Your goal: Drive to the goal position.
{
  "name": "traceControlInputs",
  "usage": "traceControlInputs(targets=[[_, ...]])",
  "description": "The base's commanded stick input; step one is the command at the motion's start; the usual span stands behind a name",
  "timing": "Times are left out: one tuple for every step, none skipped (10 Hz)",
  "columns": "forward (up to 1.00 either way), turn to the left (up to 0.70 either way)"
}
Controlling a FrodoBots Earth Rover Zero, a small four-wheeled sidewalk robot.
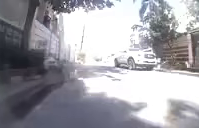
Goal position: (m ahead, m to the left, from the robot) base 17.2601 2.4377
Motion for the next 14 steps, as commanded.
traceControlInputs(targets=[[1.0, 0.0], [1.0, 0.0], [1.0, 0.0], [1.0, 0.0], [1.0, 0.0], [1.0, 0.0], [1.0, 0.0], [1.0, 0.0], [1.0, 0.0], [1.0, 0.0], [1.0, 0.0], [1.0, 0.0], [1.0, 0.0], [1.0, 0.0]])
